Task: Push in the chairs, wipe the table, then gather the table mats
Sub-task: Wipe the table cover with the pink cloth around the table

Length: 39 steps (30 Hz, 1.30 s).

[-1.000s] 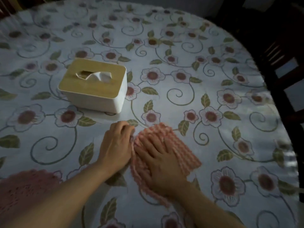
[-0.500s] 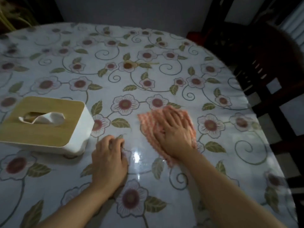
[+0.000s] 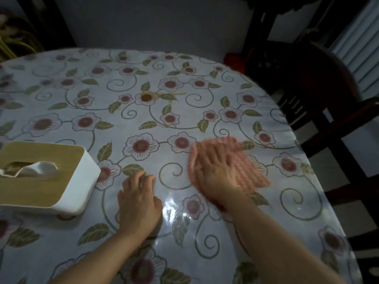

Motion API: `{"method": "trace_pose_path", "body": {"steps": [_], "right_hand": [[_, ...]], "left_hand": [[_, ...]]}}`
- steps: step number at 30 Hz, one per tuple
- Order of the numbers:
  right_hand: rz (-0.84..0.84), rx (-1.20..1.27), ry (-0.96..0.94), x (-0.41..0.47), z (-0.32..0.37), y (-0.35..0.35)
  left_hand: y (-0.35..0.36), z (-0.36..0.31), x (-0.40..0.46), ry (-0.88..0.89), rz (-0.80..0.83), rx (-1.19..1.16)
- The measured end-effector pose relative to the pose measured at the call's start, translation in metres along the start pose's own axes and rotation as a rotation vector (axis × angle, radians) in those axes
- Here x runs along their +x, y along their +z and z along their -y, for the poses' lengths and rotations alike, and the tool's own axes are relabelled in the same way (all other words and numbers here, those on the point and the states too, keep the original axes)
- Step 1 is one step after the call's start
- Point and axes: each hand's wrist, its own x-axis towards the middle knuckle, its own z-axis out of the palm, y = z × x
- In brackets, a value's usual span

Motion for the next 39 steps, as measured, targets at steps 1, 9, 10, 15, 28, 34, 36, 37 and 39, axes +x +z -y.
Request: {"method": "trace_pose_path", "body": {"steps": [1, 9, 10, 15, 28, 34, 36, 37, 39], "right_hand": [[0.005, 0.02, -0.114, 0.004, 0.016, 0.0], [-0.056, 0.066, 0.0, 0.038, 0.001, 0.009], [-0.046, 0.069, 0.025, 0.038, 0.002, 0.009], [-0.072, 0.091, 0.172, 0.007, -0.006, 0.007], [-0.159, 0.219, 0.335, -0.2, -0.041, 0.031], [-0.061, 0.532, 0.283, -0.286, 0.01, 0.011], [-0.057, 0.497, 0.279, -0.294, 0.001, 0.001], [-0.014, 0.509, 0.261, -0.293, -0.007, -0.014], [0.075, 0.522, 0.252, -0.289, -0.016, -0.047]], "left_hand": [[0.0, -0.005, 0.006, 0.027, 0.001, 0.0], [0.003, -0.029, 0.052, 0.116, 0.056, -0.001], [0.003, -0.028, 0.052, 0.117, 0.062, 0.006], [-0.009, -0.02, 0.038, 0.155, 0.196, -0.012], [-0.025, -0.046, -0.062, 0.176, 0.422, -0.066], [-0.036, -0.069, -0.106, 0.138, 0.527, -0.076], [-0.045, -0.08, -0.114, 0.135, 0.529, -0.076], [-0.051, -0.085, -0.117, 0.138, 0.526, -0.08], [-0.064, -0.098, -0.121, 0.135, 0.496, -0.069]]}}
